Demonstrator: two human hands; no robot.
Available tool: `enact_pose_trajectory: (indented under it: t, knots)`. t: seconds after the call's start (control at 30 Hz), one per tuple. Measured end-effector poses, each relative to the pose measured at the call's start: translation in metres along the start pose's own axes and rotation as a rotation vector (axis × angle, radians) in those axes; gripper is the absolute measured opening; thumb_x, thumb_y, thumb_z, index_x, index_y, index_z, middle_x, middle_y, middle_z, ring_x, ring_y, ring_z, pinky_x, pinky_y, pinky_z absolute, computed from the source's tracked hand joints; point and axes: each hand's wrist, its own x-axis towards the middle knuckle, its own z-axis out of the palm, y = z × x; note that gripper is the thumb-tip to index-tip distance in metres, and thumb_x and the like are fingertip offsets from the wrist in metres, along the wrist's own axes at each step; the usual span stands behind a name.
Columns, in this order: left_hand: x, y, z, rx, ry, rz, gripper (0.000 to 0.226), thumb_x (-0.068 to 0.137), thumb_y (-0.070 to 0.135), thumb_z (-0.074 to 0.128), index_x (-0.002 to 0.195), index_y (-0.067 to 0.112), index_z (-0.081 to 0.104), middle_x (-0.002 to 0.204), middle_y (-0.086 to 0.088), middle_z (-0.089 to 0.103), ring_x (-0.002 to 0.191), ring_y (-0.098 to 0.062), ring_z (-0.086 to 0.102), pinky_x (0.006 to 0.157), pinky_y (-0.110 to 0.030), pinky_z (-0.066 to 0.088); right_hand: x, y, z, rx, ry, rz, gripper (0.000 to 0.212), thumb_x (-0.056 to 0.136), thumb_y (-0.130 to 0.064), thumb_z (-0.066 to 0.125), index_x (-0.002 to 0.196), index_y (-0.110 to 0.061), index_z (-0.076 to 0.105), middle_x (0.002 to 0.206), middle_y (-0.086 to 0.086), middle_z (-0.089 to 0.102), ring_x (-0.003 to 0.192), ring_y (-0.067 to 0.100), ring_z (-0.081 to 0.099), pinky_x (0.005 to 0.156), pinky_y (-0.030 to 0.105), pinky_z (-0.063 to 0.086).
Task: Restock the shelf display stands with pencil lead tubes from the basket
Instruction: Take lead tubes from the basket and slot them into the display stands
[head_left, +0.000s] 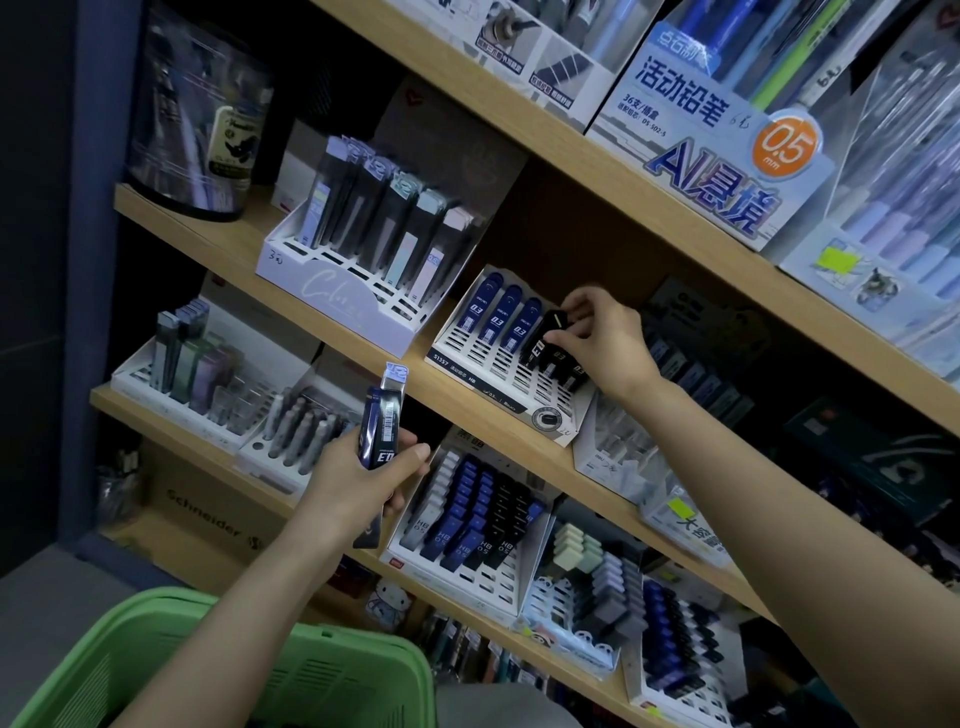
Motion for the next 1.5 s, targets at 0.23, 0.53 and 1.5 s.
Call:
enact_pose_trajectory:
  t: [0.23,0.53,1.5]
  knots:
    - [0.001,-0.001,0.0,0.012,-0.002,-0.007,0.012,0.086,0.016,0.067,0.096,0.013,0.062,0.074,0.0,0.071,0.049,-0.009,0.053,0.051,-0.021,0.045,-0.001,0.002,0.004,-0.05,0.002,-0.022,0.019,0.083,-0.013,0.071,0.095,-0.012,0.056,0.088,0.001,0.058,0.079,0.008,0.055,0.067,0.008,0.045]
    - [-0.002,0.003,0.0,0.005,-0.018,-0.002,0.011,0.087,0.016,0.066,0.096,0.012,0.062,0.07,0.002,0.07,0.047,-0.008,0.052,0.048,-0.02,0.045,0.001,-0.003,0.005,-0.141,-0.085,0.059,0.028,0.084,-0.015,0.07,0.107,-0.01,0.054,0.097,0.004,0.058,0.09,0.017,0.059,0.084,0.035,0.054]
    - [-0.007,0.015,-0.012,-0.103,-0.088,0.103,0.01,0.094,0.015,0.054,0.102,0.016,0.06,0.082,-0.004,0.074,0.054,-0.014,0.055,0.044,-0.02,0.042,-0.073,-0.09,0.049,0.709,-0.23,0.211,0.028,0.099,-0.022,0.046,0.091,0.001,0.06,0.084,0.01,0.063,0.07,0.004,0.061,0.06,0.015,0.05]
